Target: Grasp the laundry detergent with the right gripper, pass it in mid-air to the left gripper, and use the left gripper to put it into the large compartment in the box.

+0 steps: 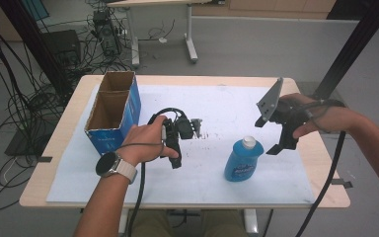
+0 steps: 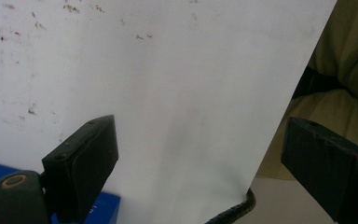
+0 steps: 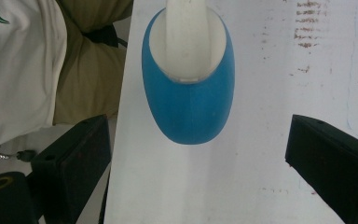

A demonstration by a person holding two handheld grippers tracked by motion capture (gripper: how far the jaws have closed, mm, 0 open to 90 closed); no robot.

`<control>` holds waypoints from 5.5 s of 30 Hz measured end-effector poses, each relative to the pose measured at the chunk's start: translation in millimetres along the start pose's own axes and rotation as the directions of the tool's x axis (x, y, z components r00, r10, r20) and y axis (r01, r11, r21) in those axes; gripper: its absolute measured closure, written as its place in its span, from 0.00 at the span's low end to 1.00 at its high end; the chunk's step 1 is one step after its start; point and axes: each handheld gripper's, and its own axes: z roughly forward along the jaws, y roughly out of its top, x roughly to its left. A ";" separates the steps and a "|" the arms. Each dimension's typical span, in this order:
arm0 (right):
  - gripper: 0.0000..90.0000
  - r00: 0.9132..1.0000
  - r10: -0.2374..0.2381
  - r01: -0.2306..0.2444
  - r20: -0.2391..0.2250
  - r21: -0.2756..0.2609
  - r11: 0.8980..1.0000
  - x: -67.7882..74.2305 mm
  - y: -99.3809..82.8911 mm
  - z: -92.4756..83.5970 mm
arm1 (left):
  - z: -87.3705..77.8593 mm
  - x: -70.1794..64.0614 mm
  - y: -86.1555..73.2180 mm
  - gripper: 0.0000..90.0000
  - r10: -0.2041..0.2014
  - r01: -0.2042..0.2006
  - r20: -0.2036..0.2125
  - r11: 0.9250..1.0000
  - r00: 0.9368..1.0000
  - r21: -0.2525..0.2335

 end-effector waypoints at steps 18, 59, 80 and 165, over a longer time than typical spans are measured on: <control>0.08 1.000 -0.007 0.006 -0.017 -0.027 1.000 -1.2 -12.8 16.6 | 0.0 -0.1 2.8 0.13 -0.003 0.003 -0.007 1.000 1.000 0.005; 0.08 0.999 -0.035 0.030 -0.038 -0.121 0.992 -6.8 -25.7 45.3 | 4.7 2.2 2.2 0.13 -0.023 0.023 -0.007 1.000 1.000 -0.009; 0.08 0.998 -0.043 0.037 -0.039 -0.138 0.990 -6.0 -24.8 51.5 | 4.5 2.1 1.7 0.13 -0.027 0.027 -0.011 1.000 1.000 -0.012; 0.08 0.999 -0.042 0.036 -0.034 -0.152 0.988 -7.7 -27.3 54.4 | 3.1 2.6 1.0 0.13 -0.028 0.028 -0.017 1.000 0.999 -0.011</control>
